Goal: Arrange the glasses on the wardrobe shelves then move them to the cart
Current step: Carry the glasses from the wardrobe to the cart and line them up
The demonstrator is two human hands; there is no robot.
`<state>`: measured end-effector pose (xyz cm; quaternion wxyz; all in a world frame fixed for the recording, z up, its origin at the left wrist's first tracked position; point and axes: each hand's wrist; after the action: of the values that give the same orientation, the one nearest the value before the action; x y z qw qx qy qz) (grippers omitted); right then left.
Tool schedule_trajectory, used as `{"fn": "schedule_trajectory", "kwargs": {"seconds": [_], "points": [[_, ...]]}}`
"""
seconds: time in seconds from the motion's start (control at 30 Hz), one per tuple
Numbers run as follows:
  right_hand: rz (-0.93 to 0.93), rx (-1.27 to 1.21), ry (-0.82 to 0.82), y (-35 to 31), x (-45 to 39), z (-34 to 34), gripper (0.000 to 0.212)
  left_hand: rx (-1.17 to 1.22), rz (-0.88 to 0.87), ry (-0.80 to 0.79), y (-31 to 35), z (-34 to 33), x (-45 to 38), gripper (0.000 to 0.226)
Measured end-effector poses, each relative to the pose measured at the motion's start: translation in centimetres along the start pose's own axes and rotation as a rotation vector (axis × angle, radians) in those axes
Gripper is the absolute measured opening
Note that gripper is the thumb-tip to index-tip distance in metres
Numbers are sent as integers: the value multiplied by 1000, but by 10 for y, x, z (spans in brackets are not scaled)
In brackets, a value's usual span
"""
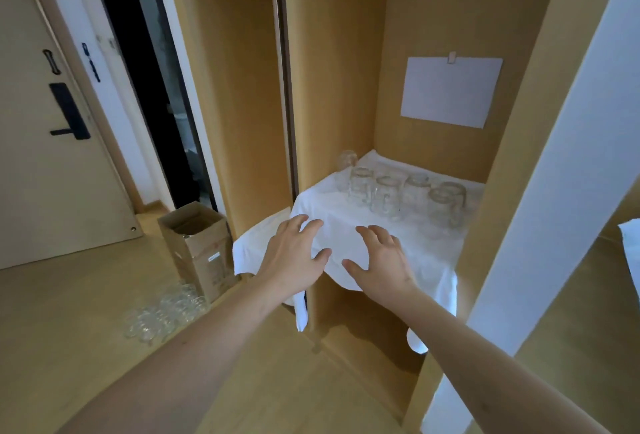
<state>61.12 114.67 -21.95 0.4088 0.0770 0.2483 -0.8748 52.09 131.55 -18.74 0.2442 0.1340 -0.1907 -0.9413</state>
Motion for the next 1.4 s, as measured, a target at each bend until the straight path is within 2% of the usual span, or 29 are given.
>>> {"fn": "schedule_trajectory", "kwargs": {"seconds": [0.27, 0.57, 0.93, 1.17, 1.4], "points": [[-71, 16, 13, 65, -80, -6, 72, -13, -89, -36, 25, -35, -113, 59], [-217, 107, 46, 108, -120, -14, 73, 36, -223, -136, 40, -85, -198, 59], [-547, 200, 162, 114, -165, -23, 73, 112, -558, -267, 49, -102, -304, 58], [-701, 263, 198, 109, -185, -18, 72, 146, -720, -327, 57, -103, -342, 55], [-804, 351, 232, 148, -197, 21, 72, 143, -783, -338, 83, -120, -368, 57]]}}
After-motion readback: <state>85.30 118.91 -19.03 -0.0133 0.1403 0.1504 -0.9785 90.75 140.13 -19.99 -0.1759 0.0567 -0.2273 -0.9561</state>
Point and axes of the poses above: each hand's wrist, its own x-axis away from the middle knuckle, its own z-axis out of the back of the hand, y = z × x, and after that the axes turned 14 degrees about z, right-handed
